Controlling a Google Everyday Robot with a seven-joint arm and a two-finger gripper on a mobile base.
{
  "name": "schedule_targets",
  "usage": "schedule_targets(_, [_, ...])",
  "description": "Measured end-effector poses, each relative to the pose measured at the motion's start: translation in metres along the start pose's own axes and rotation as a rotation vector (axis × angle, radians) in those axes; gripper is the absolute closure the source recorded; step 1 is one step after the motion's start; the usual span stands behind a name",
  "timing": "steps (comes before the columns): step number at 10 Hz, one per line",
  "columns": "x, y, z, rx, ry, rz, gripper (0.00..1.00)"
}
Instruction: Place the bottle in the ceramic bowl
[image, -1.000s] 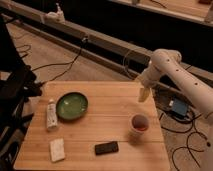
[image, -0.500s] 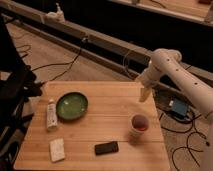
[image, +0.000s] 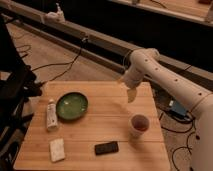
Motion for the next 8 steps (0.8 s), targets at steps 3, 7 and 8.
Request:
schedule_targets(3, [-0.124,-0.013,0.010,0.019,-0.118,-0.256,0.20])
schedule_targets(7, [-0.238,0.016,0.016,-0.015,-0.251,-0.521,0.20])
schedule_targets(8, [-0.237,0.016,0.016,-0.015,-0.251,-0.520,0.20])
